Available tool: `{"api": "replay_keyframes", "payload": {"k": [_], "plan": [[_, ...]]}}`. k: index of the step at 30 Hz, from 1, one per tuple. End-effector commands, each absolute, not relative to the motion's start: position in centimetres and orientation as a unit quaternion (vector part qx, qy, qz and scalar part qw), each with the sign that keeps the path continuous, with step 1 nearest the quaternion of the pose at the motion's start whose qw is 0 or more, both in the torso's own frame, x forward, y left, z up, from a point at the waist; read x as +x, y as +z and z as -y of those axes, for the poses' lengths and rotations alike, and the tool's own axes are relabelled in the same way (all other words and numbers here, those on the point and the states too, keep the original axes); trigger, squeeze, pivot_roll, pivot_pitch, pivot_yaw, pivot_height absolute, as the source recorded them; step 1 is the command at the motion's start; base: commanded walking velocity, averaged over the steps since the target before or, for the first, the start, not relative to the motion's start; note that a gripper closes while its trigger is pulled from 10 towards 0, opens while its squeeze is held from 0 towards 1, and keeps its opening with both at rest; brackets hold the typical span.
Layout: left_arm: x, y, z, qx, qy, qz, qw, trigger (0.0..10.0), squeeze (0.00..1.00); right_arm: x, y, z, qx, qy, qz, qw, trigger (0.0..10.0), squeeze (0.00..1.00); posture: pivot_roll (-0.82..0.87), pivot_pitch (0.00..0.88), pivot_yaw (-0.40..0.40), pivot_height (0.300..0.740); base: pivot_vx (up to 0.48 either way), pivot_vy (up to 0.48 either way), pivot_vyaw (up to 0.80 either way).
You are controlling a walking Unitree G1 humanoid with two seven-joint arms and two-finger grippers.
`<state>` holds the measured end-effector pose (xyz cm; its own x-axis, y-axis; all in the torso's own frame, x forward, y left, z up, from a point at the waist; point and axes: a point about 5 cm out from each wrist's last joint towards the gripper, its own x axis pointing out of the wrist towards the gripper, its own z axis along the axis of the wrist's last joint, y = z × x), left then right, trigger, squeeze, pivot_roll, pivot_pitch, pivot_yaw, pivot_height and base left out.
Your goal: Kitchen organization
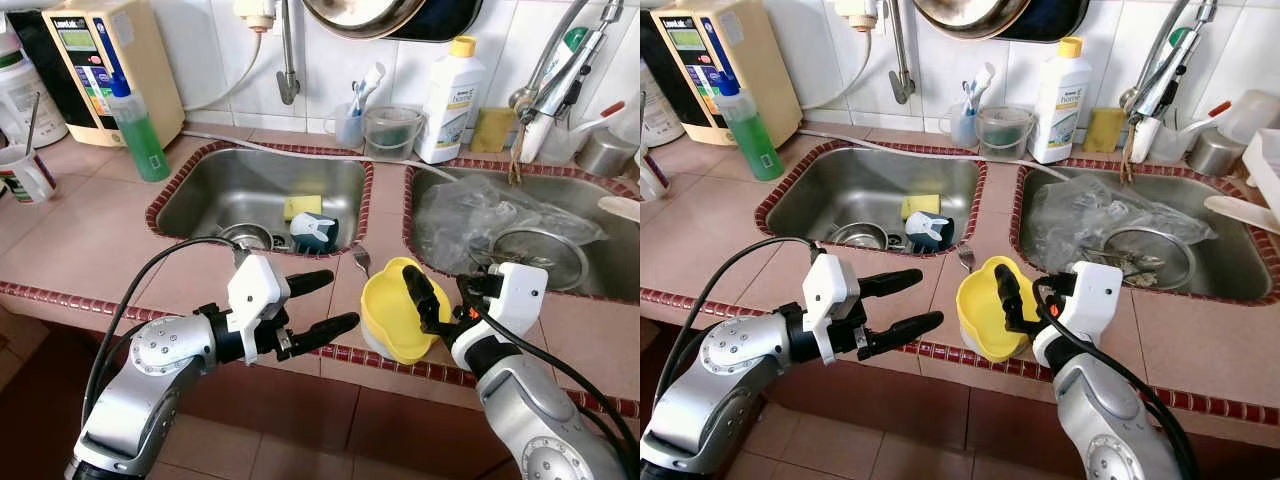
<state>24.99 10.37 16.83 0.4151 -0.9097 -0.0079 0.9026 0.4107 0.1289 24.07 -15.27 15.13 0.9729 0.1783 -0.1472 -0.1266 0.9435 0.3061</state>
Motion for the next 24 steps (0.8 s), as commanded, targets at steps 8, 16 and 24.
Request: {"api": "replay_keyframes", "payload": {"k": [8, 16, 24], "plan": [[24.7, 17.2, -10.1, 0.054, -0.535, 0.037, 0.842, 10.0, 0.0, 23.4, 14.6, 15.7, 0.144, 0.077, -0.12, 0.979, 10.0, 0.0, -0.18, 0.041, 0.012, 0.74, 0.0, 0.0, 0.0], [24.8, 17.3, -10.0, 0.052, -0.536, 0.039, 0.842, 10.0, 0.0, 23.0, 13.6, 15.7, 0.174, 0.067, -0.158, 0.97, 10.0, 0.0, -0.19, 0.033, 0.018, 0.74, 0.0, 0.0, 0.0], [24.6, 17.5, -9.8, 0.051, -0.541, 0.042, 0.839, 10.0, 0.0, 23.9, 14.2, 16.6, 0.222, 0.045, -0.154, 0.962, 10.0, 0.0, -0.18, 0.032, 0.019, 0.74, 0.0, 0.0, 0.0]]}}
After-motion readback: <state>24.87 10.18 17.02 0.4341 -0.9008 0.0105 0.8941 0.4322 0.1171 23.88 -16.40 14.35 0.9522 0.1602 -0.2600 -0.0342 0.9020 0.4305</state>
